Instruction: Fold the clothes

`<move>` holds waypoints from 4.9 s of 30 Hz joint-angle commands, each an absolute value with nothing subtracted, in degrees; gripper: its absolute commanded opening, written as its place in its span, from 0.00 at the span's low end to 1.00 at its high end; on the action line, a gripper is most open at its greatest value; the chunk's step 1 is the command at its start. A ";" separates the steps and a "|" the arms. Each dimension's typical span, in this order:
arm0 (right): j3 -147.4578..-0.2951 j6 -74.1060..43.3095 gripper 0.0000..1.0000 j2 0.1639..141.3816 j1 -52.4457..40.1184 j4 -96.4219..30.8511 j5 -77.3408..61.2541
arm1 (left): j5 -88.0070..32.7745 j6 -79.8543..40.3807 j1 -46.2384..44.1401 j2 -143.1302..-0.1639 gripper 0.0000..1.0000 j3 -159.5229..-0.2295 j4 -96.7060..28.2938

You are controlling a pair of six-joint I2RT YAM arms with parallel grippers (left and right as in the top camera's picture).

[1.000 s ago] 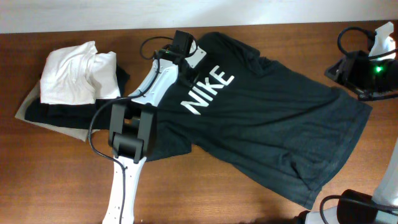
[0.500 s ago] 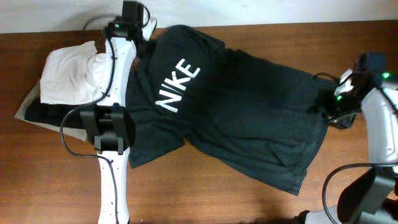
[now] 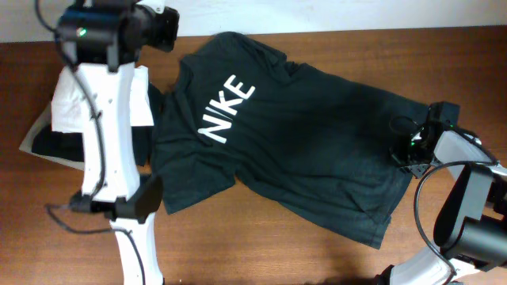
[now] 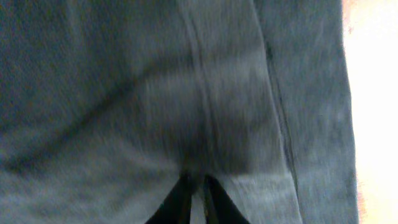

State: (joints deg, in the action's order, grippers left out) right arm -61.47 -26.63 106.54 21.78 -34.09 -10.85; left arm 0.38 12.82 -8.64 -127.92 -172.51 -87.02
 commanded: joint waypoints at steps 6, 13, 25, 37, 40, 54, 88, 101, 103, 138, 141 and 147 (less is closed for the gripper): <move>-81.25 -30.13 0.04 121.54 31.42 -30.26 -12.05 | -1.37 11.75 -10.87 -120.16 0.41 -173.58 -92.44; -103.55 -22.87 0.14 121.86 32.25 -38.00 -16.78 | 0.93 11.62 -13.30 -120.14 0.47 -173.51 -93.97; -133.49 -12.21 0.51 108.01 34.11 -73.17 -34.06 | 2.37 11.57 -13.30 -119.04 0.53 -157.86 -96.71; -133.36 -11.75 0.53 96.23 34.09 -88.77 -33.87 | -1.54 7.88 -10.24 -102.13 0.55 -118.48 -96.51; -131.76 -9.61 0.55 96.90 32.60 -92.23 -31.18 | -5.61 6.20 -10.22 -102.19 0.56 -100.68 -91.07; -101.03 -9.65 0.61 97.19 28.12 -80.53 -24.56 | -7.09 -0.71 -10.22 -102.50 0.68 -58.15 -48.82; -63.33 -21.50 0.65 99.09 28.25 -45.41 -7.53 | -13.06 3.81 -0.62 -91.00 0.50 -74.11 -69.23; -76.58 -14.81 0.66 87.48 28.12 -62.02 -22.55 | -16.40 8.80 -9.61 -110.21 0.21 -74.76 -20.75; -76.58 -14.02 0.69 85.25 28.12 -64.07 -22.50 | -16.29 8.95 -9.58 -114.69 0.16 -74.81 -17.82; -67.48 -9.85 0.66 111.55 23.57 -43.55 -11.33 | -11.16 4.84 -7.88 -102.48 0.36 -103.42 -45.15; -67.48 -9.87 0.36 112.62 23.59 -42.68 -10.46 | -11.11 4.82 -10.37 -95.77 0.38 -103.42 -47.27; -70.57 -12.91 0.04 112.77 27.97 -40.23 -4.01 | -2.33 4.82 -10.44 -88.40 0.42 -103.42 -54.68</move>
